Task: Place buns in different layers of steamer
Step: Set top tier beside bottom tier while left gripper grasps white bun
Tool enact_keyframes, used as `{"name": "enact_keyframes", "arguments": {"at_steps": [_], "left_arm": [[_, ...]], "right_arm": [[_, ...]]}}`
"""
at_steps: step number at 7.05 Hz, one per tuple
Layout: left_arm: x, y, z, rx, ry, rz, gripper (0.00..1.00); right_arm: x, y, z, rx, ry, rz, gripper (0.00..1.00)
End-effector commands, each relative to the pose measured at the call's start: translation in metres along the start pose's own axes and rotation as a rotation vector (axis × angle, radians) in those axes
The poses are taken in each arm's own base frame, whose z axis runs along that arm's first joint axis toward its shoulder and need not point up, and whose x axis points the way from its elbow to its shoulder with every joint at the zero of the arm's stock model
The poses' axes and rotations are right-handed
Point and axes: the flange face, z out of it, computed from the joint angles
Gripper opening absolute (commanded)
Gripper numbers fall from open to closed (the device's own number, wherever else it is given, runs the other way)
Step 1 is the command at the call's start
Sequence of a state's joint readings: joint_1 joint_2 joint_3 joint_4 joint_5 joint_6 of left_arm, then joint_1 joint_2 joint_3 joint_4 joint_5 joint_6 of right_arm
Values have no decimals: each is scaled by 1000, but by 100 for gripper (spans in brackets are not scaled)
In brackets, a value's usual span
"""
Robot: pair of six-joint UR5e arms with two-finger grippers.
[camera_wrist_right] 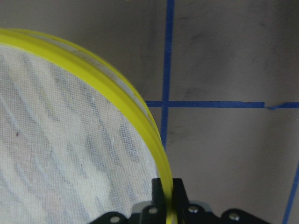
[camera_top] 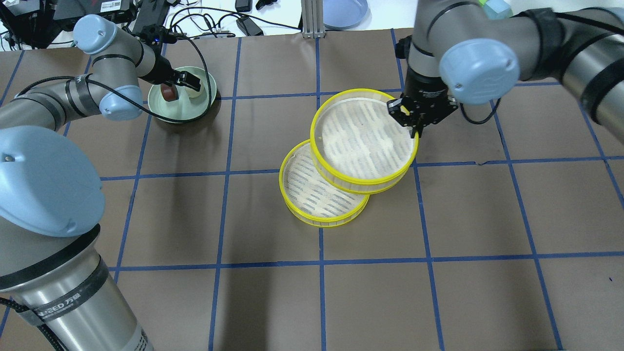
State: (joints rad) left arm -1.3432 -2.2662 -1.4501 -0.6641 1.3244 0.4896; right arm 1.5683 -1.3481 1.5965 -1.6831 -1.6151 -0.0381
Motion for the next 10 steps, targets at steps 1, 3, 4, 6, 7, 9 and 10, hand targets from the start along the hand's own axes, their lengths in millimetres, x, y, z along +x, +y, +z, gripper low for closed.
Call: {"name": "enact_keyframes", "arguments": {"at_steps": [1,3,4,6,7,9,10], "left_arm": [[17,-9,0,13,23,12,95],[18,-4,19,-6,35,26,96],[15,-4,22,-7,35,25,96],[12,-8,22,-2,25,30,96],[11,-7,28,-9,28,27,96],[9,-2,37,-33,12,22,94],[8,-1,37,-36,10,22,75]], "right_arm": [[84,7,-15,-24,83,-53,0],[96,7,-14,-30,88,-71,0],[96,8,-14,-32,87,-71,0],[96,8,-15,-30,86,-71,0],[96,8,-15,-31,86,-71,0],[95,9,-14,-34,82,-73,0],[94,11,-16,-30,81,-74,0]]}}
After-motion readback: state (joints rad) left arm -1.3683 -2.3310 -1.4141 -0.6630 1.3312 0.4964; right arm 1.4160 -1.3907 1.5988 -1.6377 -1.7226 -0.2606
